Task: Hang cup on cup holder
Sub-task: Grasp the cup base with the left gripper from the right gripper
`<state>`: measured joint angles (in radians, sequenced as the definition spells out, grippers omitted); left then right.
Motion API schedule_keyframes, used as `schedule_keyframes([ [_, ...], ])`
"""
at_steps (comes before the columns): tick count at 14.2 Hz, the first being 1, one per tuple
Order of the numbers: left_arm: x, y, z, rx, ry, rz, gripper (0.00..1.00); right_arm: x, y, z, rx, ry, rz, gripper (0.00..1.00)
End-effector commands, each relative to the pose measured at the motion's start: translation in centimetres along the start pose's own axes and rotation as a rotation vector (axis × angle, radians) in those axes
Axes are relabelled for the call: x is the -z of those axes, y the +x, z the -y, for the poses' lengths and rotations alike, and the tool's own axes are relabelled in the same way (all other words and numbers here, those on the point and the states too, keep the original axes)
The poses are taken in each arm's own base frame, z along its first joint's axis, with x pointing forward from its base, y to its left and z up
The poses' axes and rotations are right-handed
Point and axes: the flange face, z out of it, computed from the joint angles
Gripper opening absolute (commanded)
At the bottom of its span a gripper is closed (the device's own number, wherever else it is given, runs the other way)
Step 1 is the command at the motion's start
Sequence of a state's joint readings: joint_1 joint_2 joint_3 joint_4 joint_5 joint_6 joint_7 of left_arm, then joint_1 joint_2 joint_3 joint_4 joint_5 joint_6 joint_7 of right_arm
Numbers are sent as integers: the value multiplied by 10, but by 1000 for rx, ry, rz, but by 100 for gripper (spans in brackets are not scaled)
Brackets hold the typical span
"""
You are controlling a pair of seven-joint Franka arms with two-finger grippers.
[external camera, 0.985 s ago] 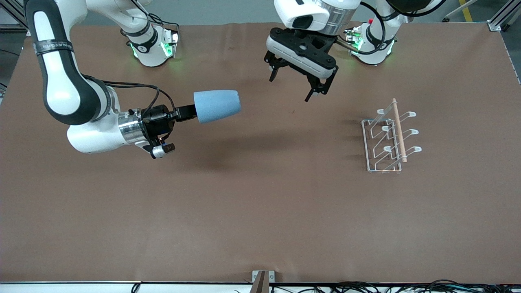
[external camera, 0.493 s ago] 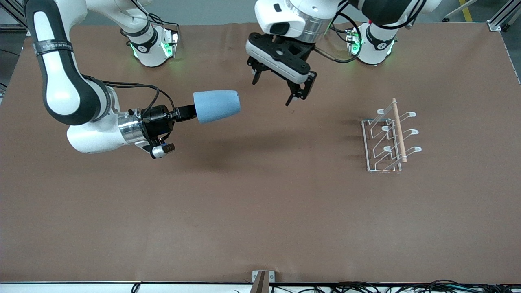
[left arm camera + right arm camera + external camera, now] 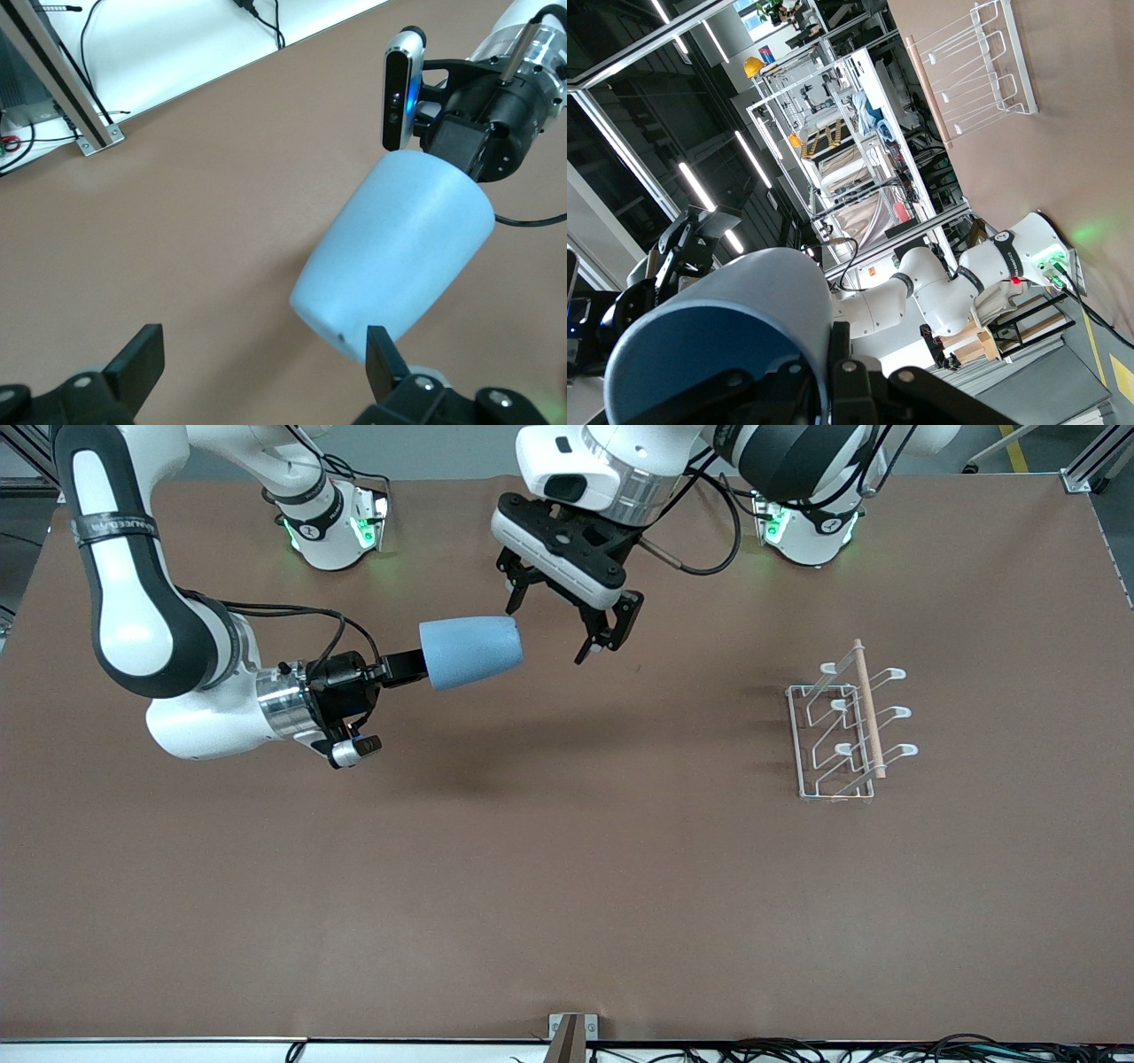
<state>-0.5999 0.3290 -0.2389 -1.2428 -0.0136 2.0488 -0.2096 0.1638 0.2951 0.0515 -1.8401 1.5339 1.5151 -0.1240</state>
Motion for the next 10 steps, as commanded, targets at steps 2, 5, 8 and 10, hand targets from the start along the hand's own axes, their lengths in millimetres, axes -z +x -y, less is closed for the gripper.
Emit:
schedule_keyframes([
  [2,1,10,-11,-9,-18,-30,100,1,0,0,7,17,5,2],
  [5,-1,21,-11,-12,-36,-66,99,1,4,-4,-2,17,2,2],
  [8,-14,27,-11,-34,-50,-106,98,1,3,-6,-1,7,6,2],
  [10,-25,29,-16,-52,-64,-135,98,2,4,-11,-8,-23,8,2],
])
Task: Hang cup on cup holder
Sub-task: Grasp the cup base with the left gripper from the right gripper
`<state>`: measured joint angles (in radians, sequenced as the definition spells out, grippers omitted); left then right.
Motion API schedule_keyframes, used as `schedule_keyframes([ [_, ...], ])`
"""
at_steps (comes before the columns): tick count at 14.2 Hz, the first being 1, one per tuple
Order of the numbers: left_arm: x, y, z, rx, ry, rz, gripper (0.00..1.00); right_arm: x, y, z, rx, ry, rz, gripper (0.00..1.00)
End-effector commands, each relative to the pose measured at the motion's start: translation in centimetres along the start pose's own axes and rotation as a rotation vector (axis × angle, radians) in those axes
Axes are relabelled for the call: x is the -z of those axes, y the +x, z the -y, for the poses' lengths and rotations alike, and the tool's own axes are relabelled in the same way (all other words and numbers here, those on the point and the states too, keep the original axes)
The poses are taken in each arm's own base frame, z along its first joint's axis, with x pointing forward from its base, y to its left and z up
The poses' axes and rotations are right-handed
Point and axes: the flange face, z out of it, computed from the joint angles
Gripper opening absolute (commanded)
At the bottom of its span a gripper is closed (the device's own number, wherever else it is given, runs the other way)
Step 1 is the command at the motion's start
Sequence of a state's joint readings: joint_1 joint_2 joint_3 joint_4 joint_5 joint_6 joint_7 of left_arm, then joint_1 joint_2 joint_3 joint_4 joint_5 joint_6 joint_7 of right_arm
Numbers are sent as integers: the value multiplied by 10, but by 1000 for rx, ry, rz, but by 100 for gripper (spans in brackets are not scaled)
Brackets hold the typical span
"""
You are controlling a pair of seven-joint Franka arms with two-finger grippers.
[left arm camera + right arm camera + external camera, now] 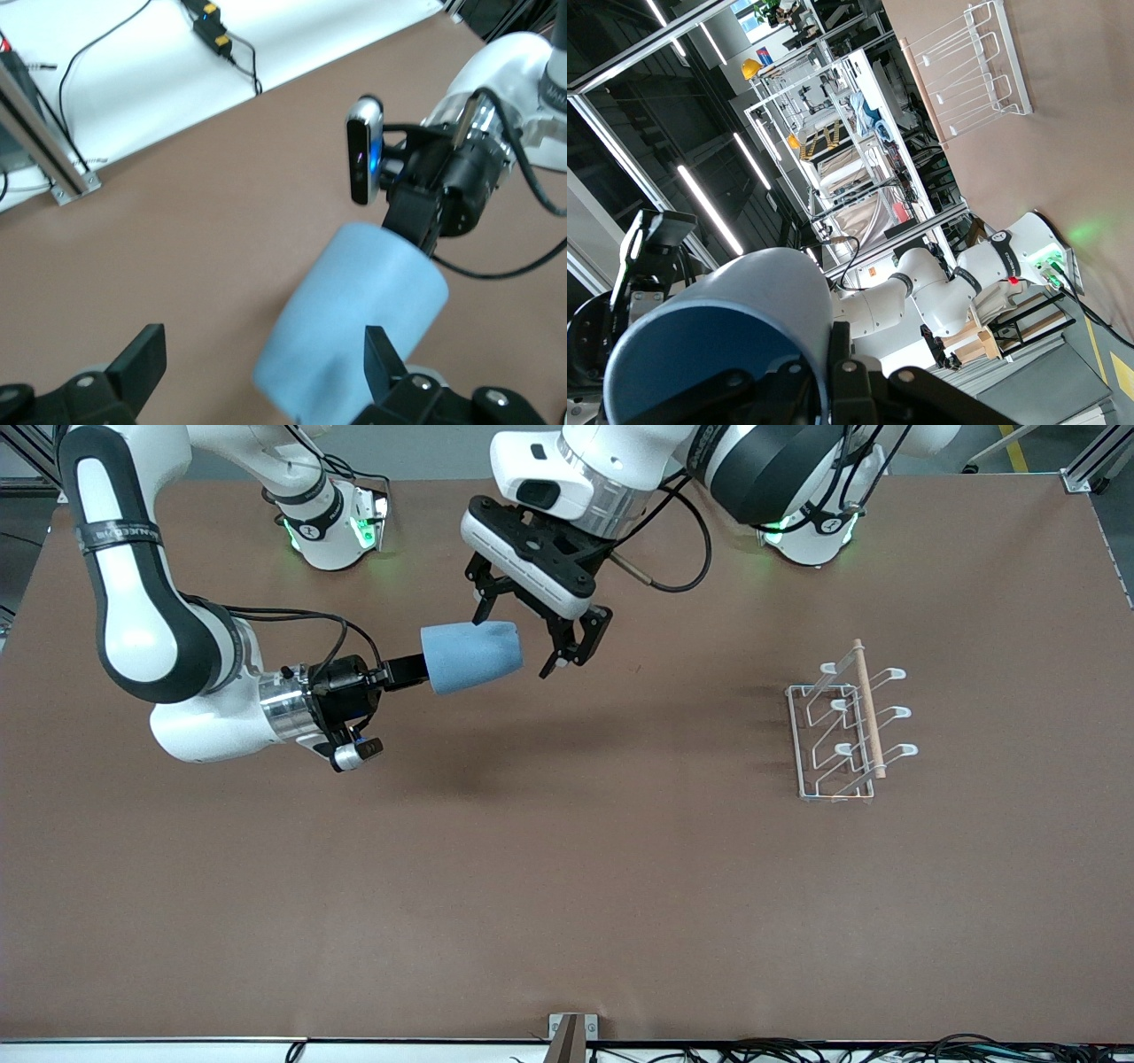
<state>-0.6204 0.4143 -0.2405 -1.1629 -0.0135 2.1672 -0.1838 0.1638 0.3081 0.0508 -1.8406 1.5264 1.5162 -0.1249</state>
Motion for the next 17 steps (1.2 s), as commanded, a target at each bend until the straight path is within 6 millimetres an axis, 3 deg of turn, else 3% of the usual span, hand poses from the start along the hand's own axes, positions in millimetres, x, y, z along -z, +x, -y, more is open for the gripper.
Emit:
schedule_keyframes([
  [1,-13,6,-6,-43,-20,-26,98,3,6,-16,-10,-44,9,2],
  [4,-14,6,-5,-59,-22,-25,98,17,63,-75,32,-40,12,2],
  [6,-15,5,-7,-68,-25,-21,98,23,85,-109,29,-53,10,2],
  [8,-33,1,-4,-111,-25,2,98,34,85,-115,49,-142,24,1],
  [9,-45,-1,0,-134,-23,18,98,28,86,-115,53,-147,32,1],
  [13,-111,-15,19,-239,-20,59,98,26,86,-114,53,-147,30,2],
  [14,-127,-21,13,-244,-26,71,98,26,86,-114,53,-147,30,2],
  [17,-139,-33,3,-258,-25,119,98,25,86,-115,52,-148,32,2],
])
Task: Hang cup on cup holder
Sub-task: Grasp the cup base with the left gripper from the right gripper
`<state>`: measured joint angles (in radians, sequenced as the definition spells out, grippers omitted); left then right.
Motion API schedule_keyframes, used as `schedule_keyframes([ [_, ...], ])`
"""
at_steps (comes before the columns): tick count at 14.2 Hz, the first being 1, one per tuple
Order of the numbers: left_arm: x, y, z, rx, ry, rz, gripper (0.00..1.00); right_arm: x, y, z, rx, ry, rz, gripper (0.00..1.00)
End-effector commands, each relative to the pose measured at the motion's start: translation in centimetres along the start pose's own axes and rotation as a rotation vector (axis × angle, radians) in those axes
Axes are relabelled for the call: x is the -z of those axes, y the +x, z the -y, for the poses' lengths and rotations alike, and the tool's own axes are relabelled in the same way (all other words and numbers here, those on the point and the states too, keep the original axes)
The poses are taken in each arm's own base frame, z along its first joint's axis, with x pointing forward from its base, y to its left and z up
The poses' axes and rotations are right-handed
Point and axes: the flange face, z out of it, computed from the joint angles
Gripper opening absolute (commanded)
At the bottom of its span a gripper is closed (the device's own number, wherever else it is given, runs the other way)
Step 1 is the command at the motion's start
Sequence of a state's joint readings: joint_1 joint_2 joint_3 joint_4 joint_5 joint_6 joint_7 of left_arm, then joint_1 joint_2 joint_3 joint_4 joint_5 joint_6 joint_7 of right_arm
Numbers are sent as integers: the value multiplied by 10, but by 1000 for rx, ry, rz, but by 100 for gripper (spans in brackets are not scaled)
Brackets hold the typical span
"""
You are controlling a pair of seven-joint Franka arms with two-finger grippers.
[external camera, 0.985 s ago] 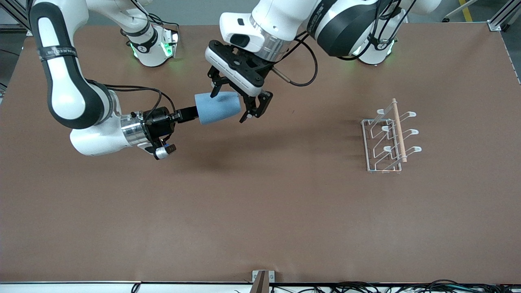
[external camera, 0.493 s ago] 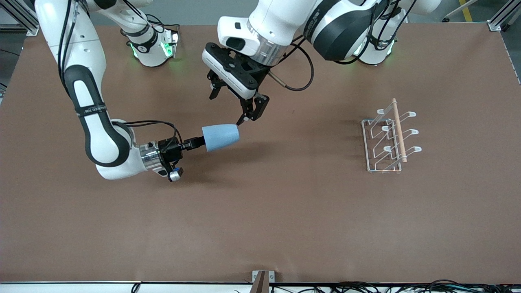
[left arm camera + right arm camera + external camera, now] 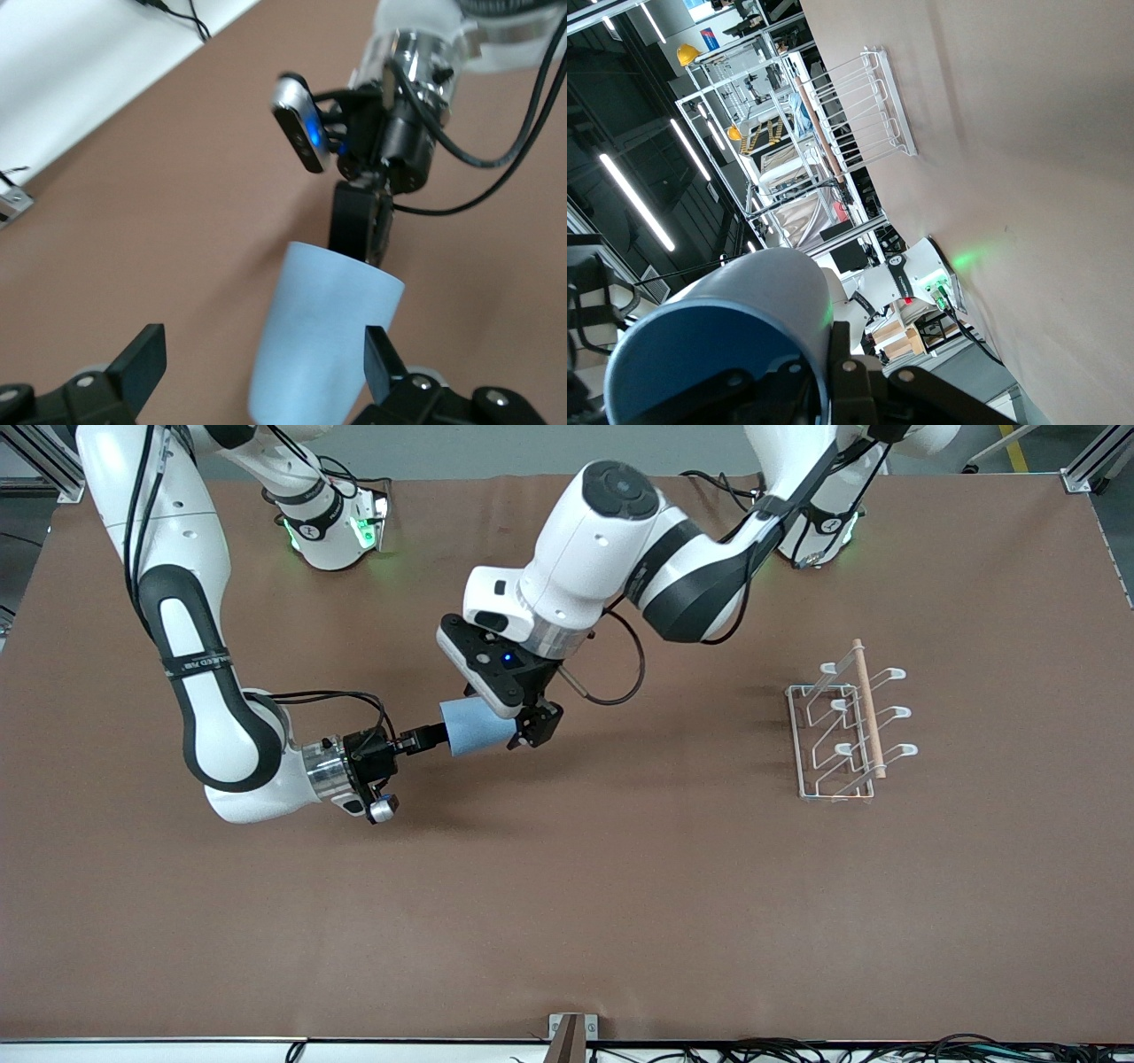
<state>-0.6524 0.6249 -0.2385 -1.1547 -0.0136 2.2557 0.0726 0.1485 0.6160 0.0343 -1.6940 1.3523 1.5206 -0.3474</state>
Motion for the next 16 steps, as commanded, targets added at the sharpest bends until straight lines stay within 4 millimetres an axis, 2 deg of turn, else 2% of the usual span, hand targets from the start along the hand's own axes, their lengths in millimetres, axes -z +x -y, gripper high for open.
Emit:
schedule_keyframes([
  [1,1,0,-11,-27,2,24,98,-1,-4,4,1,-10,8,3],
  [4,-17,-6,-14,-55,17,54,98,-1,-3,3,-2,-9,8,4],
  [8,-56,-19,-18,-117,41,106,97,-1,-2,0,-7,-9,9,5],
  [14,-73,-26,-28,-156,47,132,96,0,-3,-2,-10,-8,8,6],
  [16,-88,-32,-28,-177,62,154,94,1,-3,-2,-10,-7,7,6],
])
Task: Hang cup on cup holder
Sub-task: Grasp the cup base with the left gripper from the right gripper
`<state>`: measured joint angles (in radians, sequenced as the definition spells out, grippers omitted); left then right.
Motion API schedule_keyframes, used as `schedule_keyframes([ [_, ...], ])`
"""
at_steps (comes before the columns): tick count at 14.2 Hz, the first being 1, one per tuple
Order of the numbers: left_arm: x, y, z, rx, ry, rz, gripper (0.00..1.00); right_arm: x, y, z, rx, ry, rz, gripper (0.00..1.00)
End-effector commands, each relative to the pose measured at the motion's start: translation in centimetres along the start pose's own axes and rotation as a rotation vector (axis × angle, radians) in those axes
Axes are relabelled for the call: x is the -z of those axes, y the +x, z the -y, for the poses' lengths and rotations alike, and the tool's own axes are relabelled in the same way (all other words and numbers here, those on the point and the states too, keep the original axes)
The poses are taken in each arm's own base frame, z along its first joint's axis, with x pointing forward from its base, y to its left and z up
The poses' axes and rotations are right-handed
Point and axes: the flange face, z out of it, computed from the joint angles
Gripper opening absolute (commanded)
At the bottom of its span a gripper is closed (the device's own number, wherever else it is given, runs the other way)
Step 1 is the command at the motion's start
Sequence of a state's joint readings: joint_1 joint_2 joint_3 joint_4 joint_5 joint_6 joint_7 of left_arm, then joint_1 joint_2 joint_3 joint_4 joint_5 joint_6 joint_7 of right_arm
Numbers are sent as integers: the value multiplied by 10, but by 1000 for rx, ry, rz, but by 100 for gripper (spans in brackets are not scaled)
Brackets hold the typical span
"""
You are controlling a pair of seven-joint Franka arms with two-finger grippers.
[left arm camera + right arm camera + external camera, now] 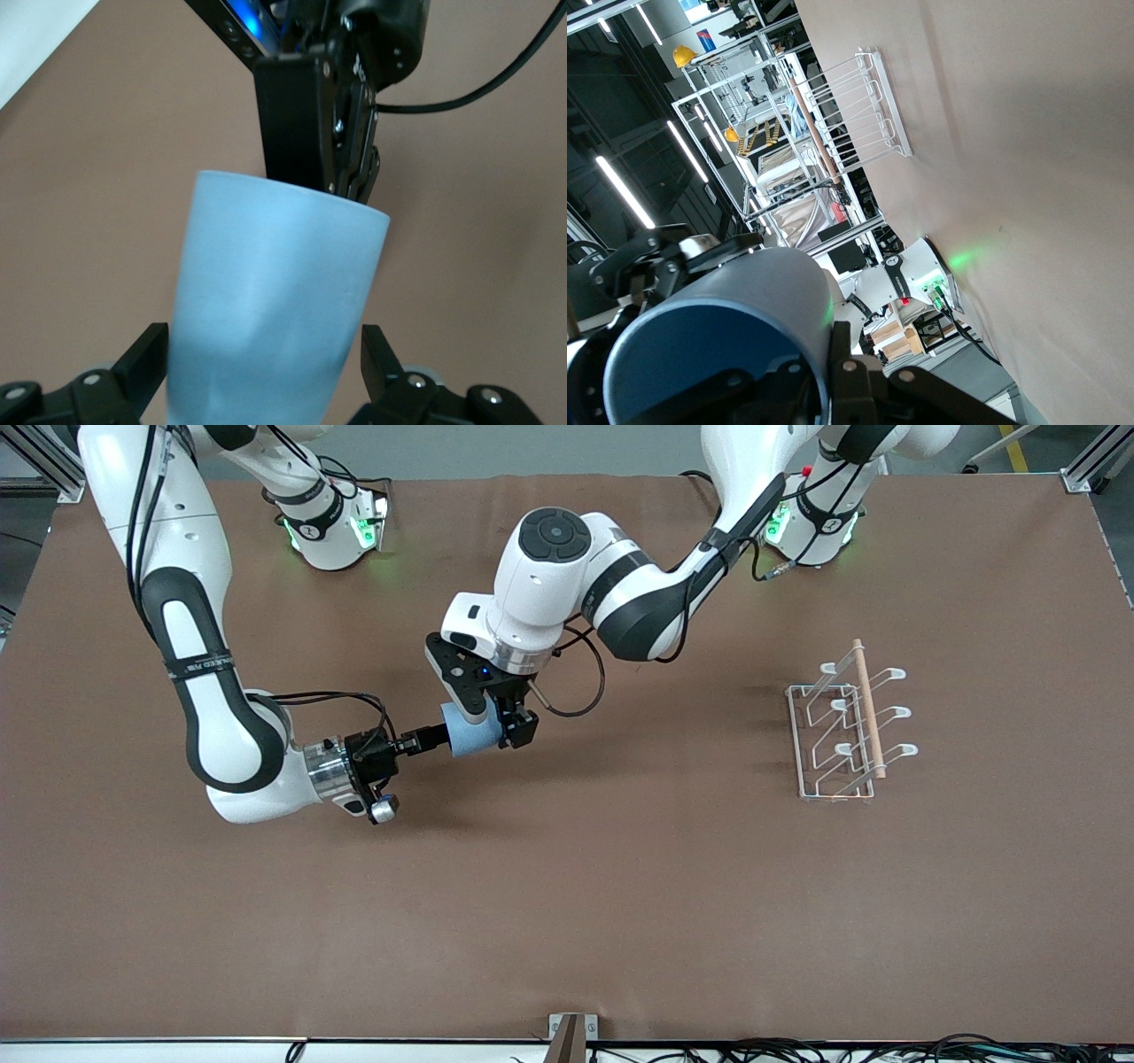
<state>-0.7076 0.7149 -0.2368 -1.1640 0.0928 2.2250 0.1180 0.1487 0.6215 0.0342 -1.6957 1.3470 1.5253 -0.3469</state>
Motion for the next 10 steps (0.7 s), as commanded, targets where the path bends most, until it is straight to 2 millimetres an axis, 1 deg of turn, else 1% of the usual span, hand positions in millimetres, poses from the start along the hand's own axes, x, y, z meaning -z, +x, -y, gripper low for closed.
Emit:
schedule_keyframes([
  [1,-19,-3,0,-32,27,27,93,1,-4,3,-2,-1,8,6],
  [2,-20,-3,-1,-34,27,28,88,0,-4,3,-2,-1,10,6],
  [3,-19,-3,0,-38,35,28,77,1,-4,3,-2,-1,8,7],
  [5,-17,-2,0,-62,63,30,49,3,-4,3,-3,0,6,7],
  [6,-16,-3,1,-64,68,33,33,4,-4,3,-12,3,9,13],
  [7,-16,-5,2,-69,79,53,24,6,-5,1,-10,4,10,83],
  [8,-16,-9,7,-75,92,89,20,8,-5,1,-10,5,9,100],
  [9,-14,-12,12,-68,96,114,19,8,-5,1,-10,5,9,100],
  [10,-6,-14,15,-66,101,138,18,8,-5,0,-10,0,5,100],
])
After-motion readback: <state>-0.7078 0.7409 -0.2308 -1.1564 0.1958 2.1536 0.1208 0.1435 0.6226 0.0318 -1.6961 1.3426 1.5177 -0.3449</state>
